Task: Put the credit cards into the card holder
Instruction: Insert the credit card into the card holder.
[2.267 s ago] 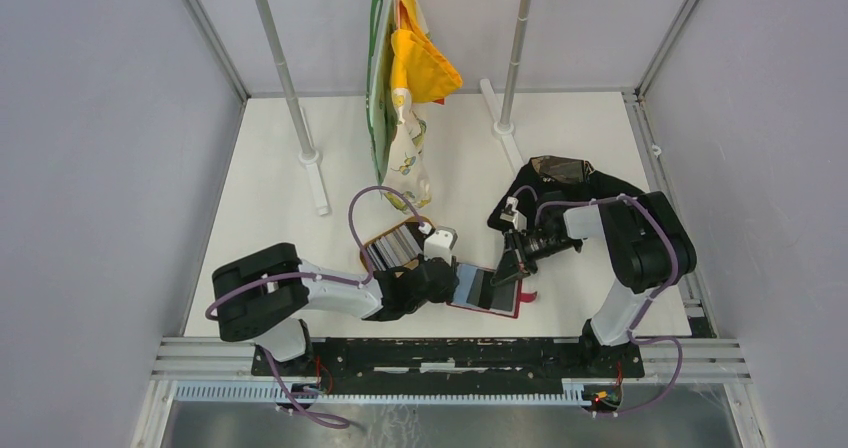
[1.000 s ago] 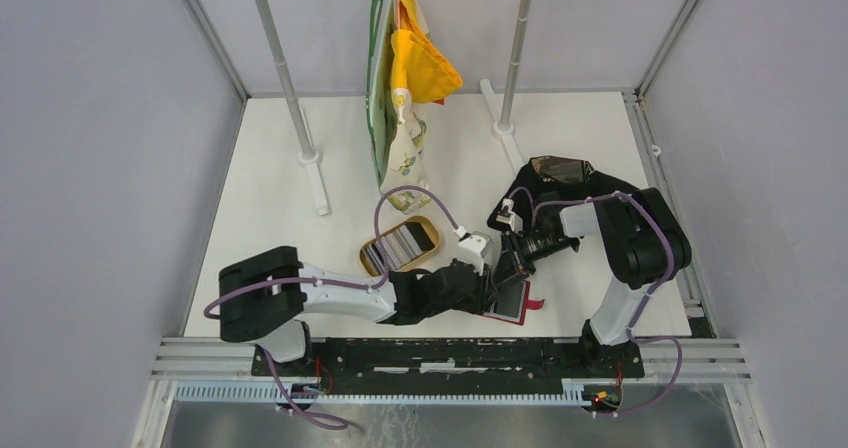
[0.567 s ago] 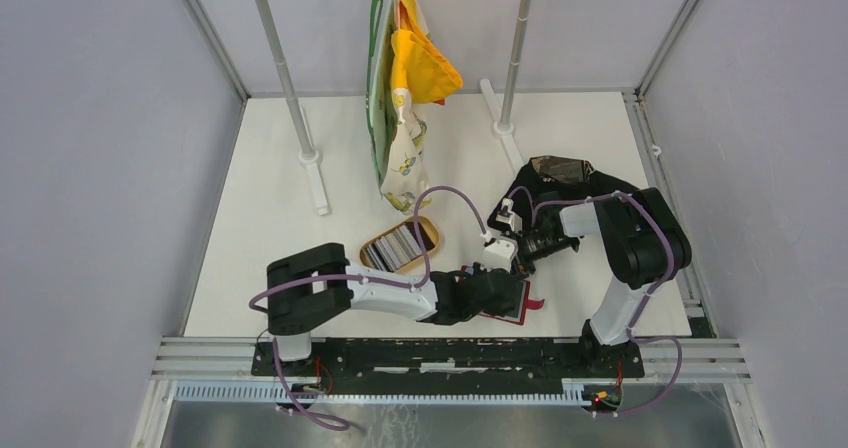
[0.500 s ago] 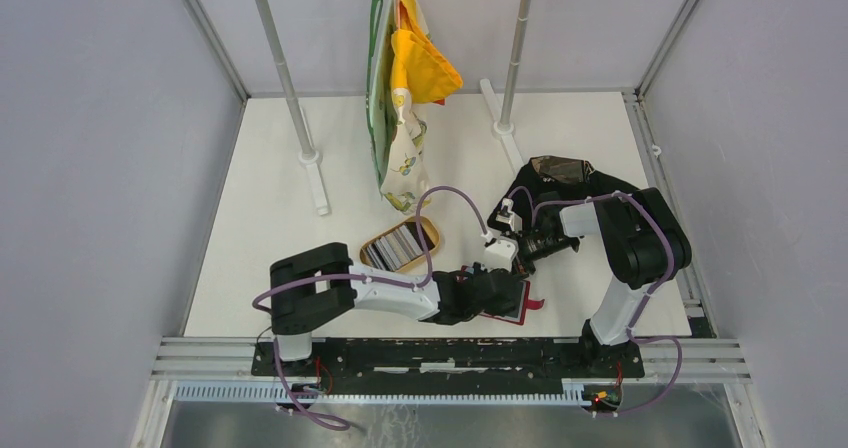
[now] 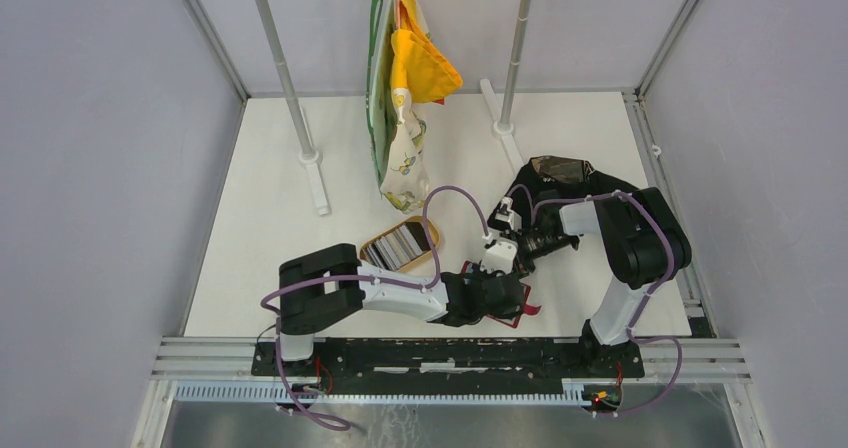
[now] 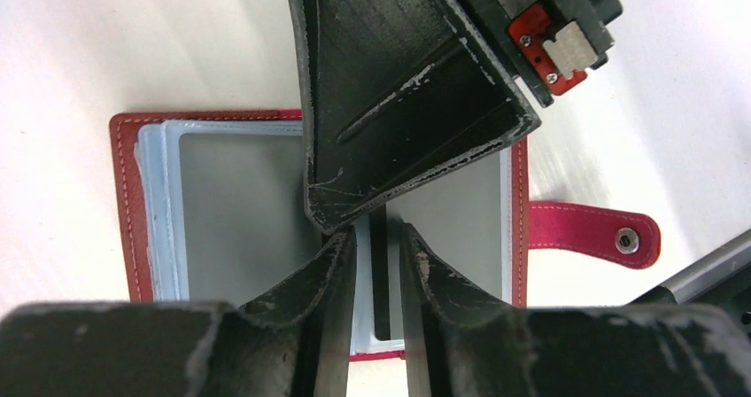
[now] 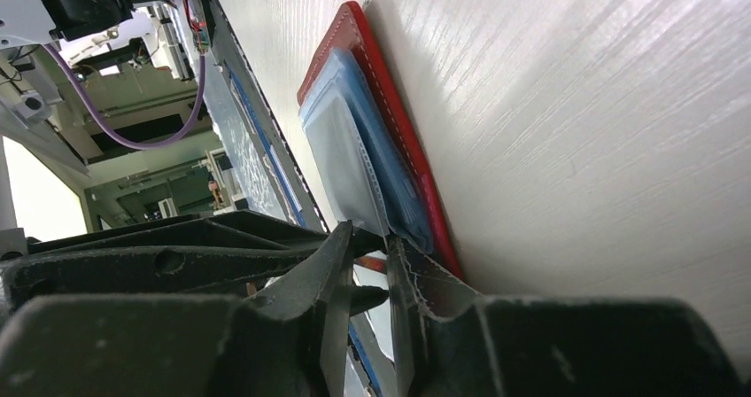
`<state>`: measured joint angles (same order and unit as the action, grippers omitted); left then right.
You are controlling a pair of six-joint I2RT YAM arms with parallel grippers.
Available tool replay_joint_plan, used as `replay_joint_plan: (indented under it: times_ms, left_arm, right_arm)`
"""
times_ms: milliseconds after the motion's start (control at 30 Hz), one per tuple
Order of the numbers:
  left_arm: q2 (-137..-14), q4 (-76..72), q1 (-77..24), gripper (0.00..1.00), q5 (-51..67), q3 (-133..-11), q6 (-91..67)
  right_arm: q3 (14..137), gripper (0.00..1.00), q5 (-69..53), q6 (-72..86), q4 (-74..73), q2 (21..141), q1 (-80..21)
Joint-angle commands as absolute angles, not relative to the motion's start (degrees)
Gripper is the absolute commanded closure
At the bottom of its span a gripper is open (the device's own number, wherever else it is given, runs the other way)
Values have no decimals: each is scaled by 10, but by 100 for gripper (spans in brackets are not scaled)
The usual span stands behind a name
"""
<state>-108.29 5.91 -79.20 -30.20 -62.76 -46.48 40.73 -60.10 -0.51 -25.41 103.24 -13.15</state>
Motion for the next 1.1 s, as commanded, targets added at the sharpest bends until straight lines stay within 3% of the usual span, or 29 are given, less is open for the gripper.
replay_joint_plan:
  times_ms: [0, 200, 533, 1067]
  left_arm:
    - [-1082, 85, -790, 68, -350, -637, -480]
    - [-1061, 72, -790, 64, -351, -631, -457]
    - [-954, -66, -791, 61, -234, -543, -348]
    - [-843, -65, -752, 52, -255, -439, -323]
  right_arm:
    - [435, 72, -571, -45, -269, 1034, -133]
    - [450, 69, -557, -76, -298, 1016, -128]
    - [462, 66, -518, -123, -338, 961, -110]
    - [463, 66, -478, -177, -372, 873, -83]
